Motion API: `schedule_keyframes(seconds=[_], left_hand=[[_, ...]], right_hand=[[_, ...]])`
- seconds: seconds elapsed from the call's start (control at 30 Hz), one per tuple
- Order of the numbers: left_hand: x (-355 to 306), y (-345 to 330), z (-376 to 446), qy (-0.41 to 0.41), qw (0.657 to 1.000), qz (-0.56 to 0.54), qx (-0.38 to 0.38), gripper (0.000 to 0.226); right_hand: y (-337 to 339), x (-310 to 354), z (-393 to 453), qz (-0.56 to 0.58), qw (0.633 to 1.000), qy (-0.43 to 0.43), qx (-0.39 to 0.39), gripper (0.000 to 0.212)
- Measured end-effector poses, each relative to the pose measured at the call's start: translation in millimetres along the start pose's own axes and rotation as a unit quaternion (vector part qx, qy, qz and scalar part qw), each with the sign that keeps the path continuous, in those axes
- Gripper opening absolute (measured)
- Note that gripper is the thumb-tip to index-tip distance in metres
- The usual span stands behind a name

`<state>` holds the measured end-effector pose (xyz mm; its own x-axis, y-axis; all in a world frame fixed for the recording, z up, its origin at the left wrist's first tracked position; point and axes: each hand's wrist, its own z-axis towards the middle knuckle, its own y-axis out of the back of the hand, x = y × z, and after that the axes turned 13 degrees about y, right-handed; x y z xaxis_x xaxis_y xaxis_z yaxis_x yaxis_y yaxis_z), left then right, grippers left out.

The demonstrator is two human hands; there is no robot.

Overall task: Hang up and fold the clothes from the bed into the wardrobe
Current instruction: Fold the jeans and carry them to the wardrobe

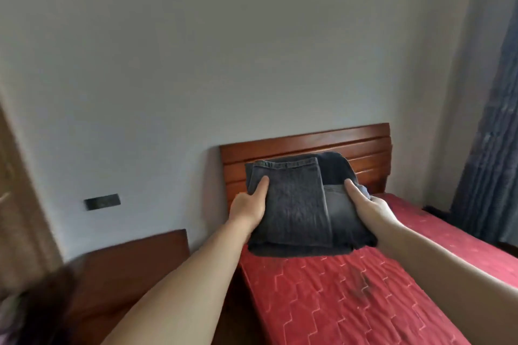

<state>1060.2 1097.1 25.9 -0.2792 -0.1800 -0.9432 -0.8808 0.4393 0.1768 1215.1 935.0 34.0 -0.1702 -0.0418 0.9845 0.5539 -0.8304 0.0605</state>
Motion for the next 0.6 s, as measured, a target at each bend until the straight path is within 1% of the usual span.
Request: schedule_keyframes(seconds=[0.13,0.27,0.33,0.4,0.5,0.53,0.6], left_hand=[[19.4,82.6,-34.8,0.022,0.996,-0.005,-0.084,0.075],[38.0,135.4,-85.7,0.074,0.985,-0.016,-0.152,0.086],[47.7,144.9,-116.0,0.109,0.975,-0.016,-0.194,0.092],[58.2,145.4,-142.7,0.130,0.967,-0.024,-0.218,0.097],[75.9,143.1,-174.6,0.157,0.951,-0.030,-0.264,0.082],[82.2,144.4,-184.3,0.179,0.946,-0.028,-0.268,0.084],[94.5,154.2,-203.1,0.195,0.944,-0.046,-0.264,0.099]], right_hand=[[-66.0,-0.4,-19.1,0.033,0.994,-0.022,0.102,0.048],[-109.8,-0.7,-48.2,0.058,0.978,-0.030,0.199,0.054],[-117.3,-1.5,-65.0,0.067,0.969,-0.025,0.236,0.058],[-115.5,-3.6,-79.9,0.059,0.961,-0.015,0.269,0.059],[-110.6,-5.6,-99.7,0.041,0.953,-0.001,0.300,0.061],[-111.8,-4.5,-106.2,0.036,0.950,0.002,0.311,0.063],[-121.0,1.2,-121.2,0.026,0.941,0.006,0.338,0.064]])
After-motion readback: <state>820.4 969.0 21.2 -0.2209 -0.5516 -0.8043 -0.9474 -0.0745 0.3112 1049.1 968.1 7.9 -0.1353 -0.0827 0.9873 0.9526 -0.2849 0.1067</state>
